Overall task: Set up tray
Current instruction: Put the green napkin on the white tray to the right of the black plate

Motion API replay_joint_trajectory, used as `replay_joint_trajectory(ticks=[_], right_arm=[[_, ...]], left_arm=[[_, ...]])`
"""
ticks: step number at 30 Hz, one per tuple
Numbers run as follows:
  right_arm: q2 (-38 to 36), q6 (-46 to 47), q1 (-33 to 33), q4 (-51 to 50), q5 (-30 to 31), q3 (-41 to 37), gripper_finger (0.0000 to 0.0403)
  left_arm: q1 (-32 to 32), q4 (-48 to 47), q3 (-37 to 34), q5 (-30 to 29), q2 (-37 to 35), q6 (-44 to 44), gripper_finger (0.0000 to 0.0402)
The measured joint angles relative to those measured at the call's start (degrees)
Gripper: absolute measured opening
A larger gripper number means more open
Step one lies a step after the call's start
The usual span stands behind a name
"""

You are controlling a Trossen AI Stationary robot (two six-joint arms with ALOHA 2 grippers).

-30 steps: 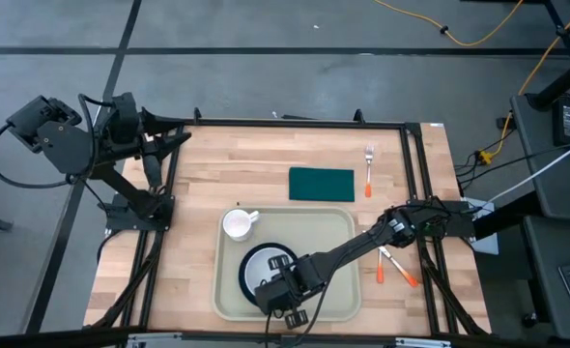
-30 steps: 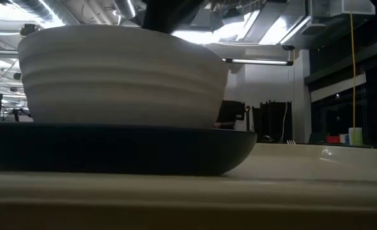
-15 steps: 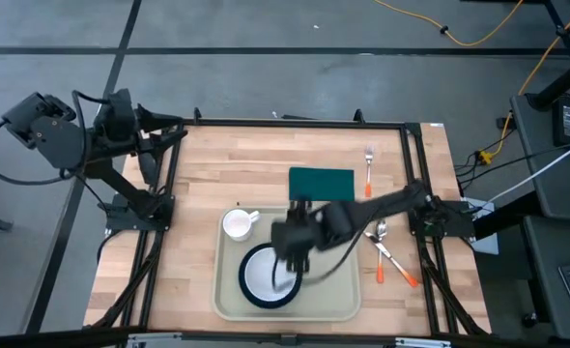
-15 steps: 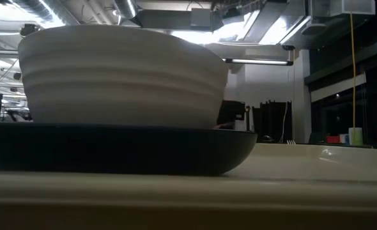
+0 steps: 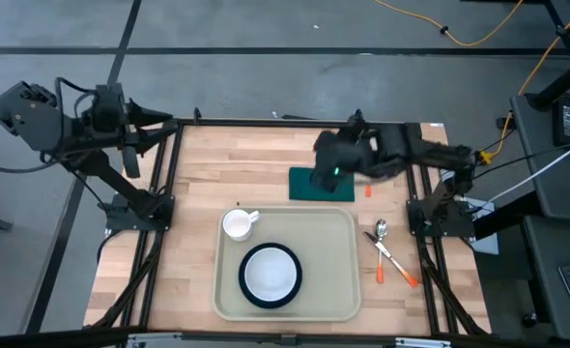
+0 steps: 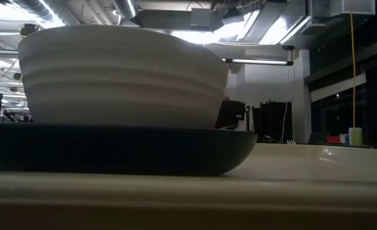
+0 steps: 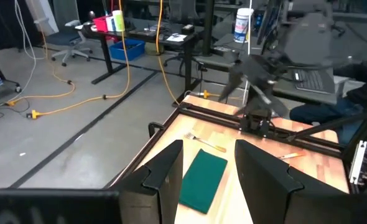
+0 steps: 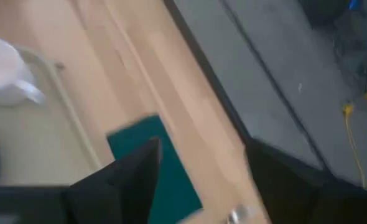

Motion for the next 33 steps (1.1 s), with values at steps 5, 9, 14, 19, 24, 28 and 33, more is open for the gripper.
replay_joint_trajectory(ticks=[5, 9, 14, 19, 24, 28, 33], right_arm=[[-5.8, -5.6, -9.4, 0.4, -4.7, -9.7, 0.0239], [-11.1, -13.3, -18.8, 8.4, -14.0, -22.8, 0.0239], [-16.9, -21.6, -30.3, 23.0, -27.3, -39.5, 0.0239], [-17.9, -22.9, -38.6, 25.3, -31.7, -49.7, 0.0239], [-17.9, -22.5, -43.0, 30.8, -37.4, -57.9, 0.0239], [-17.9, -18.6, -45.3, 35.4, -43.2, -63.7, 0.0239], [-17.9, -13.7, -47.0, 38.0, -43.6, -69.0, 0.0239]], left_arm=[[0.0, 0.0, 0.0, -0.1, -0.4, 0.2, 0.0141], [0.0, 0.0, 0.0, -0.5, -0.2, 0.6, 0.0141], [0.0, 0.0, 0.0, -4.5, 0.7, 0.4, 0.0141], [0.0, 0.0, 0.0, -7.5, 1.5, 0.0, 0.0141], [0.0, 0.0, 0.0, -10.1, 2.4, -1.4, 0.0141], [0.0, 0.0, 0.0, -11.0, 2.7, -1.4, 0.0141], [0.0, 0.0, 0.0, -10.7, 2.7, -0.7, 0.0141]])
